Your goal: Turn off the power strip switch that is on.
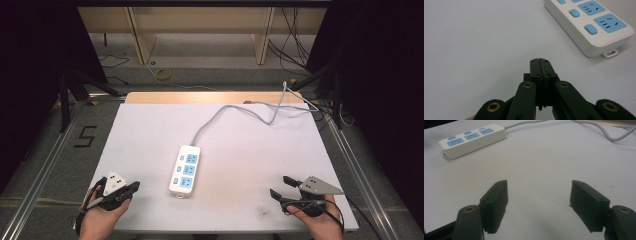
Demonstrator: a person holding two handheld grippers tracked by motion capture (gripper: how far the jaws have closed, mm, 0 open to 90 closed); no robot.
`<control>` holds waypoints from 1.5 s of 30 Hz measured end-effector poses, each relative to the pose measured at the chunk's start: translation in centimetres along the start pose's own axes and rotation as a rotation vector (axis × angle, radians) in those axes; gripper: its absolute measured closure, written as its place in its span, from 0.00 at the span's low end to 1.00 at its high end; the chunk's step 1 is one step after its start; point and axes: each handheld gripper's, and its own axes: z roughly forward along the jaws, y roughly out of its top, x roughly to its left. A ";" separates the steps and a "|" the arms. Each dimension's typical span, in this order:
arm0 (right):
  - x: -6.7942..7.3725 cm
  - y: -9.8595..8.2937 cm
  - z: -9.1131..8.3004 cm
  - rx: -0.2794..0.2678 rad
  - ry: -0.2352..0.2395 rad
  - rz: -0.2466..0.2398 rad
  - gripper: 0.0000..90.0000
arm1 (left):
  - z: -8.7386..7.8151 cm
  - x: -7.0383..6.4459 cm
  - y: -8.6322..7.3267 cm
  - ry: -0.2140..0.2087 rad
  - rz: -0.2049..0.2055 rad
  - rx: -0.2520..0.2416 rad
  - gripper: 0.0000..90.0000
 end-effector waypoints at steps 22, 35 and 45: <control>0.4 0.1 0.2 0.007 0.013 -0.029 0.36 | 0.1 -0.1 0.2 0.005 0.015 -0.004 0.99; 0.7 0.2 0.4 0.006 0.035 -0.049 0.36 | 0.3 -0.4 0.8 0.003 0.028 -0.004 0.99; 1.0 0.4 0.8 0.014 0.037 -0.069 0.36 | 0.7 -0.5 1.5 -0.005 0.028 -0.002 0.99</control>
